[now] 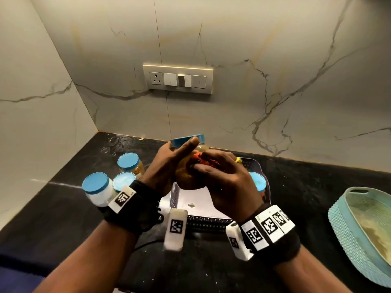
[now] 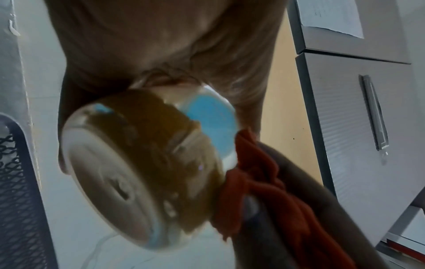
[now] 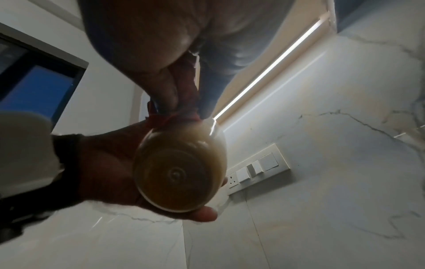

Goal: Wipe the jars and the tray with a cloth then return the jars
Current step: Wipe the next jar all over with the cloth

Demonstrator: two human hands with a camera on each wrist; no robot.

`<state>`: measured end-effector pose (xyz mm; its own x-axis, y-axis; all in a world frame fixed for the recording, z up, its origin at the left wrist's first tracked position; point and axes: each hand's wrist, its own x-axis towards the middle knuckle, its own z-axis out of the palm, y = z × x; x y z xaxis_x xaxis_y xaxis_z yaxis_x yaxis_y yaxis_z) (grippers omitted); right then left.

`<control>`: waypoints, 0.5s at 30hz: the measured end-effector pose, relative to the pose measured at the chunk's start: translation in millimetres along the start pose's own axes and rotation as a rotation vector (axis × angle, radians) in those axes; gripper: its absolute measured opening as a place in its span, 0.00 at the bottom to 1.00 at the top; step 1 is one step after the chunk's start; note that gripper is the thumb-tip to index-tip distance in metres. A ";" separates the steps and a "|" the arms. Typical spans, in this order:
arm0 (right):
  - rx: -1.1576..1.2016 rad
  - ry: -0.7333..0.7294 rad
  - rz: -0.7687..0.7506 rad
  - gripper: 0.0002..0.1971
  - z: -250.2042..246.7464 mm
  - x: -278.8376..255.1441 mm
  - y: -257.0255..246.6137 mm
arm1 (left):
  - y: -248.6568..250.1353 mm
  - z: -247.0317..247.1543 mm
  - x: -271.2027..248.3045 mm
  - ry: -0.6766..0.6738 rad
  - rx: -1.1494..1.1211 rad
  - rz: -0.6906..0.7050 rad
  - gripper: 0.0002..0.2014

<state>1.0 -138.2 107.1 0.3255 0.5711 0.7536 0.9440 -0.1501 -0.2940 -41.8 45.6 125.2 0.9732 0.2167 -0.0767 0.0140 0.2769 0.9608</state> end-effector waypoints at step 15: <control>0.218 0.049 0.085 0.19 8.7 26.4 -6.1 | 9.9 -13.4 -11.9 0.083 -0.046 0.122 0.26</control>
<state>3.3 -115.2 123.7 0.4106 0.5235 0.7466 0.8805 -0.0150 -0.4738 -56.3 58.3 132.1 0.9446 0.3278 0.0160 -0.1155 0.2864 0.9511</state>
